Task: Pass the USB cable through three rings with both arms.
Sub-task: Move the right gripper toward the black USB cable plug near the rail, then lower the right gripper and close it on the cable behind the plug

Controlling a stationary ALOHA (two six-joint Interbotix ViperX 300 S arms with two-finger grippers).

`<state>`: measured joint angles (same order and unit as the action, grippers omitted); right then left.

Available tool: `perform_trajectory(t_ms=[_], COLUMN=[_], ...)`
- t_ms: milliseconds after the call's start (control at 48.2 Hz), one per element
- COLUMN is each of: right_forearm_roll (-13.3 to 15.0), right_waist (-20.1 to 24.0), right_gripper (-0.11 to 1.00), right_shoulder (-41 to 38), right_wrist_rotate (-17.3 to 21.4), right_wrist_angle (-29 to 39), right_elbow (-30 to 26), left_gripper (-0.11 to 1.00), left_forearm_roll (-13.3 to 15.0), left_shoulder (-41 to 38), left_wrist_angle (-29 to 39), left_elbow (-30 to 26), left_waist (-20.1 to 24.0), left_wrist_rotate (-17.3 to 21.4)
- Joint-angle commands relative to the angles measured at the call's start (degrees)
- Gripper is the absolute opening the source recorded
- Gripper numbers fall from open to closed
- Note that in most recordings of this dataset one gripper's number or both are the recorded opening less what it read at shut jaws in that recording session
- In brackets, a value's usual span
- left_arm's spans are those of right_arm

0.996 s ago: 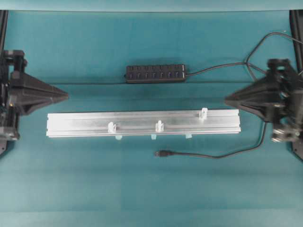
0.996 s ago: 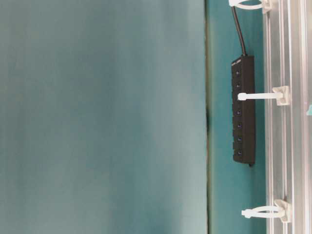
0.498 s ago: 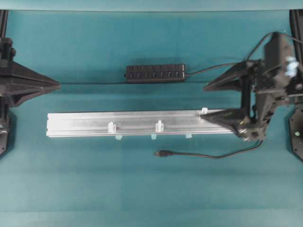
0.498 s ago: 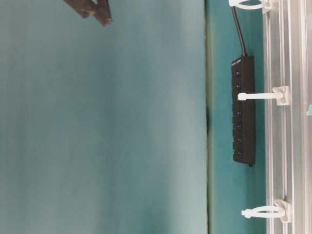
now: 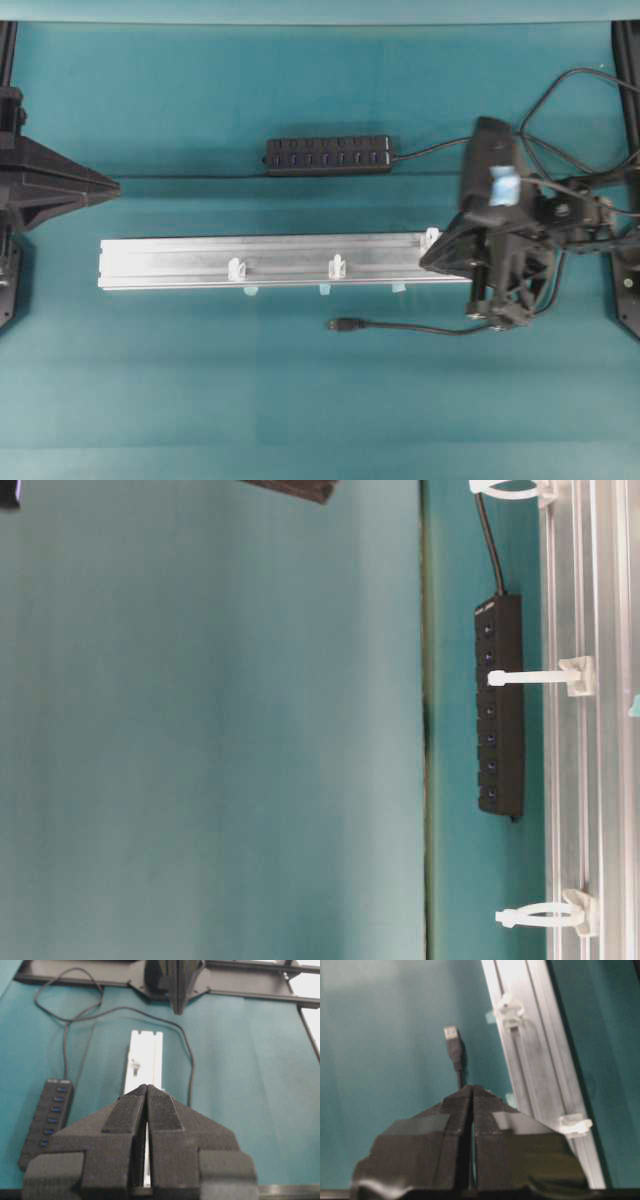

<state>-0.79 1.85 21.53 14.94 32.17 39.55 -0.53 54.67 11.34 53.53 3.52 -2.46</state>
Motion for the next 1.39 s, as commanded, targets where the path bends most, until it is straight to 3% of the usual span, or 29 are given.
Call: perform_trajectory(t_ms=[0, 311, 477, 623, 830, 955, 1370], right_forearm_roll=[1.23, 2.02, 0.97, 0.53, 0.97, 0.97, 1.14], right_waist=[1.14, 1.76, 1.76, 2.72, 3.43, 3.43, 3.52], right_gripper=[-0.1, -0.1, -0.02, 0.25, 0.83, 0.77, 0.76], right_shoulder=[-1.93, -9.84, -12.66, -13.8, -15.56, -18.11, -25.22], right_wrist_rotate=[-1.76, -14.85, -17.4, -16.61, -13.27, -12.83, -12.39], right_wrist_angle=[2.11, 13.27, 18.02, 19.6, 18.63, 18.9, 14.06], right_elbow=[-3.87, -12.04, -14.24, -15.64, -15.64, -15.91, -16.0], left_gripper=[0.02, 0.02, 0.02, 0.02, 0.02, 0.02, 0.02], left_forearm_roll=[-0.18, -0.18, -0.18, -0.18, -0.18, -0.18, -0.18], left_shoulder=[-0.35, -0.53, -0.53, -0.53, -0.7, -1.14, -1.58], left_wrist_angle=[-0.26, 0.0, 0.0, 0.0, 0.0, 0.0, 0.09], left_elbow=[-1.41, -0.97, -0.88, -0.79, -0.79, -0.79, 0.0], left_waist=[-0.09, -0.09, -0.09, -0.09, -0.09, -0.09, -0.09], left_wrist_rotate=[-0.09, 0.0, -0.09, -0.09, 0.0, 0.0, 0.09])
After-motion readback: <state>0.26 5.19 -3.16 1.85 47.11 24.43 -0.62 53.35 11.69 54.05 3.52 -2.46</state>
